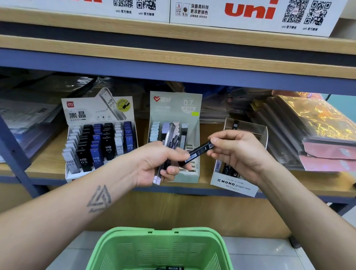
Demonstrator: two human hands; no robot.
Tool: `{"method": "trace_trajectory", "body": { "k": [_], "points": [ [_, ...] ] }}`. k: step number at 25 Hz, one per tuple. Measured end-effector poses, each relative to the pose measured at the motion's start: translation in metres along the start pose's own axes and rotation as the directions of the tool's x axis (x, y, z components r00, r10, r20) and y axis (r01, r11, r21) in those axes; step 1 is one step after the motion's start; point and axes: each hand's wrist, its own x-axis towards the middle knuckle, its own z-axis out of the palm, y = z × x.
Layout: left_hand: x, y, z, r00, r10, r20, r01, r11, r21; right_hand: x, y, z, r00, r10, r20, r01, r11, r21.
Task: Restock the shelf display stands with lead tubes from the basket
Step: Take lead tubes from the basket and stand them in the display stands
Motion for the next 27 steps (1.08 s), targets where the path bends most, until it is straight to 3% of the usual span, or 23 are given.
{"method": "trace_trajectory", "body": {
  "k": [4,7,14,19,23,27],
  "points": [
    [-0.001,0.001,-0.001,0.999,0.02,-0.034,-0.02,1.0,-0.008,0.0,-0.002,-0.003,0.997,-0.065,0.03,0.067,0.994,-0.089],
    [0.001,0.0,0.0,0.986,0.103,-0.129,-0.092,0.992,0.09,0.001,0.001,-0.002,0.993,-0.11,0.033,0.114,0.976,-0.183],
    [0.003,-0.001,0.005,0.949,0.22,-0.227,-0.173,0.962,0.21,-0.001,-0.005,0.004,0.997,-0.066,-0.034,0.061,0.99,-0.126],
    [-0.003,0.023,-0.007,0.906,0.292,-0.307,-0.242,0.952,0.189,-0.001,-0.025,0.01,0.982,-0.177,-0.066,0.164,0.972,-0.167],
    [-0.025,0.04,-0.048,0.887,0.217,-0.408,-0.188,0.976,0.109,0.015,-0.026,0.053,0.961,-0.273,0.05,0.268,0.867,-0.421],
    [-0.056,0.05,-0.084,0.889,0.141,-0.436,-0.152,0.988,0.008,0.031,-0.018,0.111,0.9,-0.388,0.2,0.412,0.605,-0.681]
  ]
}}
